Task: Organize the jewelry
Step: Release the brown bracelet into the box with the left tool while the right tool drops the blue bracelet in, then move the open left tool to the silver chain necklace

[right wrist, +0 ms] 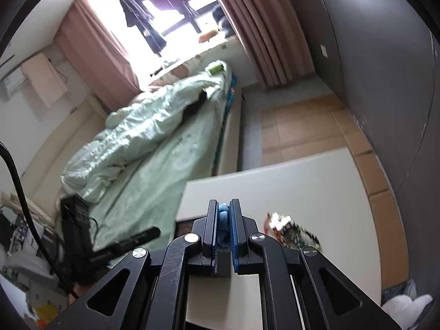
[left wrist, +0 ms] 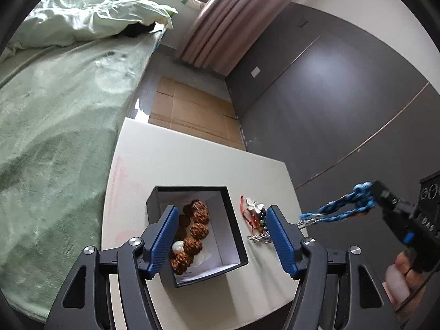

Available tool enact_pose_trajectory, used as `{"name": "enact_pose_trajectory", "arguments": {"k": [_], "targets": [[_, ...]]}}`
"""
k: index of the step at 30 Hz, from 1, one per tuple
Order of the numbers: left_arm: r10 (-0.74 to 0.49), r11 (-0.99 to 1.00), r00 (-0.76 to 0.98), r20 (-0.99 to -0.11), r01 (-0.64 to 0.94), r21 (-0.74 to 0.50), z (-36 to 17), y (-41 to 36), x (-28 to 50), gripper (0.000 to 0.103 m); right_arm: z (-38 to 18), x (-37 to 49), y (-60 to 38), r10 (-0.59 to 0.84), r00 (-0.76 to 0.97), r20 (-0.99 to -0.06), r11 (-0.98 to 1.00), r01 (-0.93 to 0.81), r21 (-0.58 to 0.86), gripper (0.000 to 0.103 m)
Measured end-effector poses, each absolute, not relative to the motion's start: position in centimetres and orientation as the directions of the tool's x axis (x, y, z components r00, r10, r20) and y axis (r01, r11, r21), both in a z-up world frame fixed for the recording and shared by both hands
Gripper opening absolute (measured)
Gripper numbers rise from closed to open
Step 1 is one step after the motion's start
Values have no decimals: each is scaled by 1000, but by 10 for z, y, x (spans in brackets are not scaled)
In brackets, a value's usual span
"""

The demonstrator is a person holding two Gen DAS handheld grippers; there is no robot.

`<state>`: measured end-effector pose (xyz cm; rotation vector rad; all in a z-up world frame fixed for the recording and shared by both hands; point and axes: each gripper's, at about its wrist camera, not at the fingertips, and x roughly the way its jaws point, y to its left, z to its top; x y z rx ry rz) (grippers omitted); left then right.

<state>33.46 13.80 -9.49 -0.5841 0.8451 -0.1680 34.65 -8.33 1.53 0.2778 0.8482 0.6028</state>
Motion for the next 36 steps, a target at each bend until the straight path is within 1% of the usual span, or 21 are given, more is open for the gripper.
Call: {"name": "enact_pose_trajectory", "arguments": {"k": [6,10,14,18,19,20,21,22,23,24,25,31,36], "targets": [[-362,818,679,-638,-96,-567,-90,150,329,67,50,344,-77,613,544,-573,790,-431,436,9],[-359,813,695,-623,-94,-574,-83,155,322,67,62,346,-62,628,532,-567,777,-463,426,9],[-352,816,706,-615,-91,-572,-77,160,316,67,53,346,-39,643,494,-585,762,-490,424,9],[-337,822,714,-614,-95,-562,-73,167,309,67,28,348,-14,660,434,-613,743,-495,450,9],[-333,823,716,-613,-97,-560,-72,170,307,68,23,349,-11,663,422,-618,740,-490,460,9],[-327,824,718,-614,-101,-557,-71,172,305,70,13,352,-5,673,394,-626,732,-482,482,10],[-325,824,720,-613,-102,-557,-70,175,303,75,3,354,1,685,363,-632,719,-478,505,12],[-323,823,723,-610,-103,-558,-69,177,302,77,-4,356,6,696,332,-637,706,-476,524,17],[-322,823,726,-608,-102,-559,-69,178,301,81,-16,359,12,701,289,-652,698,-466,544,40],[-321,823,728,-605,-101,-558,-68,179,300,83,-26,360,15,694,268,-669,703,-454,548,61],[-320,825,731,-603,-98,-557,-67,180,299,83,-31,358,15,687,267,-676,709,-446,545,65],[-327,832,730,-601,-79,-549,-65,169,302,83,-42,353,-18,662,303,-686,742,-392,543,66],[-353,846,719,-599,-29,-532,-65,141,311,83,-43,349,-57,636,340,-692,769,-352,534,66]]}}
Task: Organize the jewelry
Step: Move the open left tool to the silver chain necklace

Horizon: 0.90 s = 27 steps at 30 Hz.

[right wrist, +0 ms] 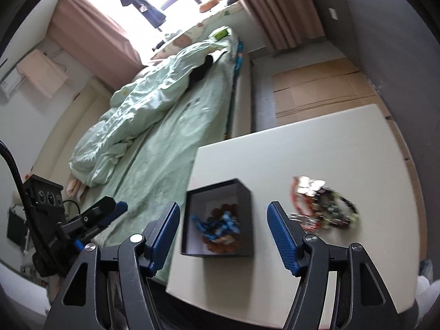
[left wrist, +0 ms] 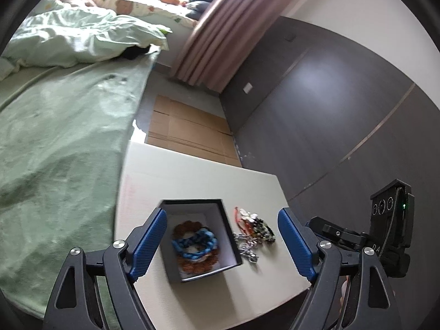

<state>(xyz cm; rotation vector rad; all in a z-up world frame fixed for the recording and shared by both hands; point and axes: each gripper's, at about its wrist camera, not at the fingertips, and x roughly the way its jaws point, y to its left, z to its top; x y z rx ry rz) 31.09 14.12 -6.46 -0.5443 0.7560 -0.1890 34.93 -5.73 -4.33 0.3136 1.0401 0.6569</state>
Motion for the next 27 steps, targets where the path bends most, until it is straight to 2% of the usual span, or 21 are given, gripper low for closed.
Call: {"name": "enact_pose_trajectory", "arguments": {"k": [7,12,15,19,23,27], "targets": [[-387,880,660,-643,56,-472,-68,90,329,83,-52,341,-101,608,379,-698,794,-298,530,66],[-401,900,600,-692,117,-420,-77,49,339,73,-69,335,-133,597,400,-696,800,-234,552,66],[-384,915,562,-733,124,-384,-85,26,346,66,-79,330,-152,590,414,-693,801,-199,564,66],[-372,925,524,-766,143,-352,-94,-3,355,65,-91,324,-176,587,430,-685,796,-154,586,66],[-342,939,476,-810,148,-309,-105,-28,367,59,-101,318,-198,591,443,-674,784,-120,609,66],[-300,954,443,-845,136,-267,-120,-45,378,59,-108,316,-215,601,450,-660,768,-94,634,66]]}}
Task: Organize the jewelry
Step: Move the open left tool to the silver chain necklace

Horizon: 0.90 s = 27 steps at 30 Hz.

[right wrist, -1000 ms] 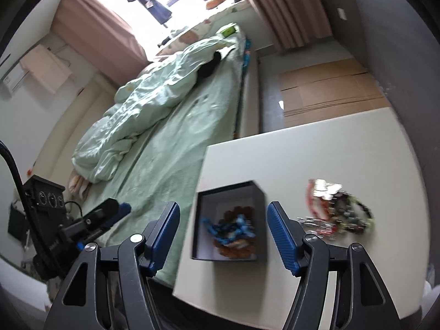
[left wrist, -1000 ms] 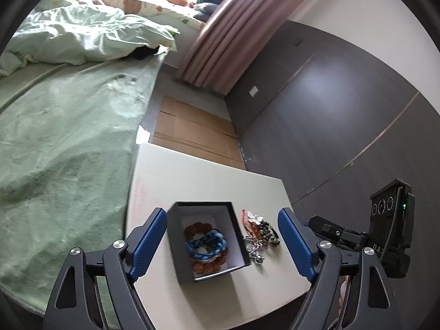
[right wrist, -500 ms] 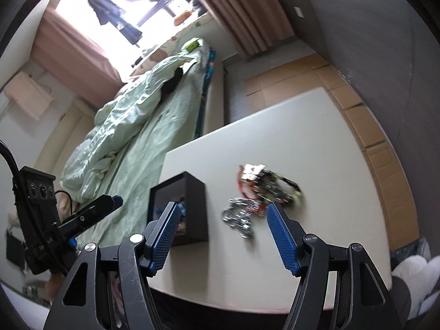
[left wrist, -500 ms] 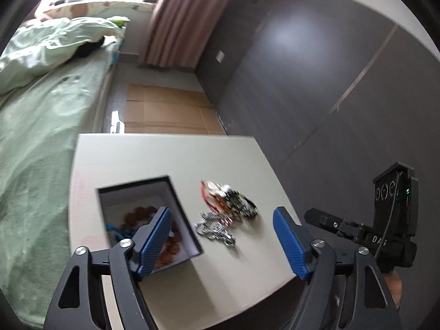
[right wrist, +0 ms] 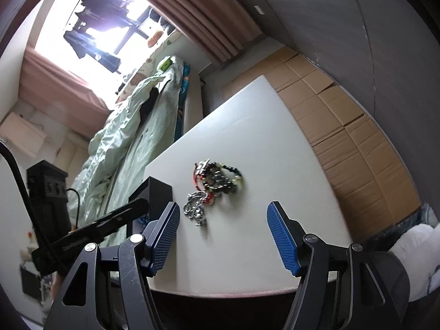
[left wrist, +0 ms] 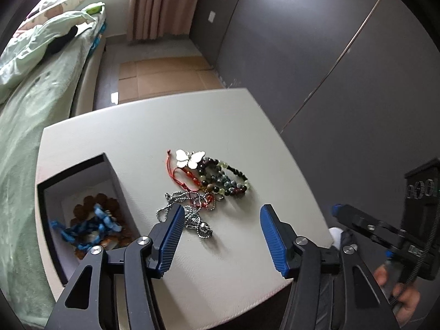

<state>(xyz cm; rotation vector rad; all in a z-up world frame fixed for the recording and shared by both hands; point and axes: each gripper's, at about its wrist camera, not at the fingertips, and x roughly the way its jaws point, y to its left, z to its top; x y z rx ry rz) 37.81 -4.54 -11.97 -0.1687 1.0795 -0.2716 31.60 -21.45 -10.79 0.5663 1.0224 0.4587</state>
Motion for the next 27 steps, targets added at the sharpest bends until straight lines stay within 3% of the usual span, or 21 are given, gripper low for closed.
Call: {"name": "enact_pose_trajectory", "arguments": {"k": [18,27], "targets": [[-7,983,306,-952,178,50,-187,-75,412,59,-127,310,-257,628,472,-619,712,-26,702,66],[38,928,276,-960,346,137,-196,-79,414,59,-131,308,-263,625,472,-623,711,-12,704,66]]}}
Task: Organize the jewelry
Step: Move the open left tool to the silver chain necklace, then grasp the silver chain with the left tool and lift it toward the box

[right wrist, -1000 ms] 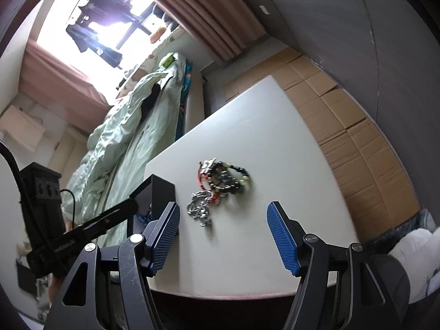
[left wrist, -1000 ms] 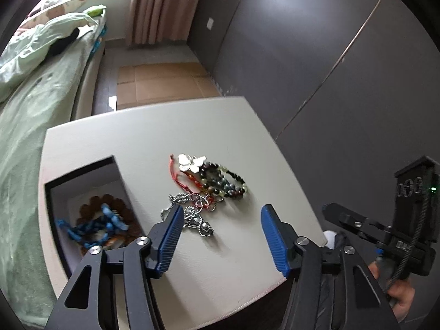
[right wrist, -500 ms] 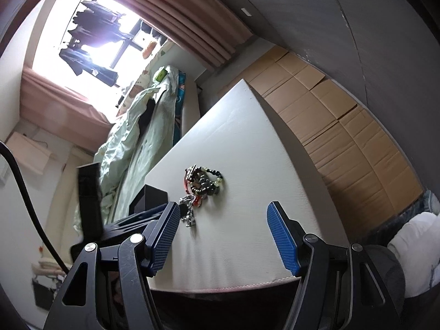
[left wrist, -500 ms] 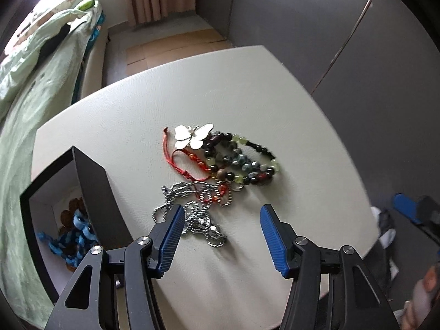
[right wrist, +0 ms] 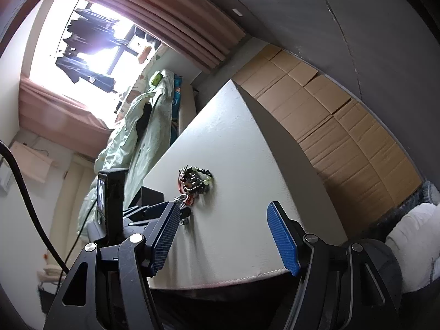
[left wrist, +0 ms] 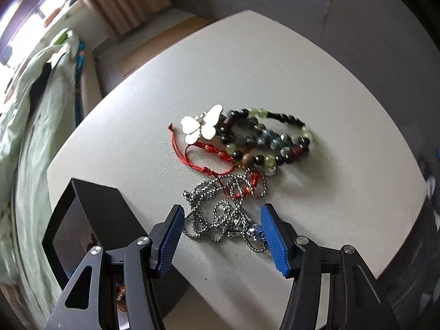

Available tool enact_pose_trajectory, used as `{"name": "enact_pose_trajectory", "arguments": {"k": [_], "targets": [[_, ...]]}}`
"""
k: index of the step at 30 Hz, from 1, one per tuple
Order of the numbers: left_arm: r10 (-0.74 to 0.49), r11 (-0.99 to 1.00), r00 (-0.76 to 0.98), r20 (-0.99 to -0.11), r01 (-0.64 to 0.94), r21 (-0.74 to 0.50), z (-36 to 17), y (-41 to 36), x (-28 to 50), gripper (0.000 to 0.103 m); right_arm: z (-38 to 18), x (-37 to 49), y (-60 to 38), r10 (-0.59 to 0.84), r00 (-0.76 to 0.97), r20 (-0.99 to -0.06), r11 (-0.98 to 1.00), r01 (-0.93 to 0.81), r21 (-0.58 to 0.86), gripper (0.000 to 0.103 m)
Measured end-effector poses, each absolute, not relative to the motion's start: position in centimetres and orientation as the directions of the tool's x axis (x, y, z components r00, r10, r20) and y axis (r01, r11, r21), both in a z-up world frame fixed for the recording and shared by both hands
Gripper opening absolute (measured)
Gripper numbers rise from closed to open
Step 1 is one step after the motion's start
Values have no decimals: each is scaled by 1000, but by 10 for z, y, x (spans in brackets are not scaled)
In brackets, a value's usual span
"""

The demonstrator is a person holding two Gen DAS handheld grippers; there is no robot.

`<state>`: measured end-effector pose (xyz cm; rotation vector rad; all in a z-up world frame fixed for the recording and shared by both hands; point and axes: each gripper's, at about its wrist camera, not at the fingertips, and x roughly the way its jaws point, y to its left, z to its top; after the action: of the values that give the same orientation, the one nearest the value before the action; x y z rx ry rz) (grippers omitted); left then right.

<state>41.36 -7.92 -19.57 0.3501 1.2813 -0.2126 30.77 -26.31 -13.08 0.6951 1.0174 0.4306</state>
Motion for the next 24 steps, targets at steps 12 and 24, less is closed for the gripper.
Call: {"name": "enact_pose_trajectory", "arguments": {"k": [12,24], "targets": [[35,871,204,-978,474,130,-195,-81,406,54,-144,317,-255,626,450,-636,708,15,707,66],[6,861,149,-989,502,80,-196,-91,420,27,-157,320,-257,626,436,-646,704,39,709,66]]}}
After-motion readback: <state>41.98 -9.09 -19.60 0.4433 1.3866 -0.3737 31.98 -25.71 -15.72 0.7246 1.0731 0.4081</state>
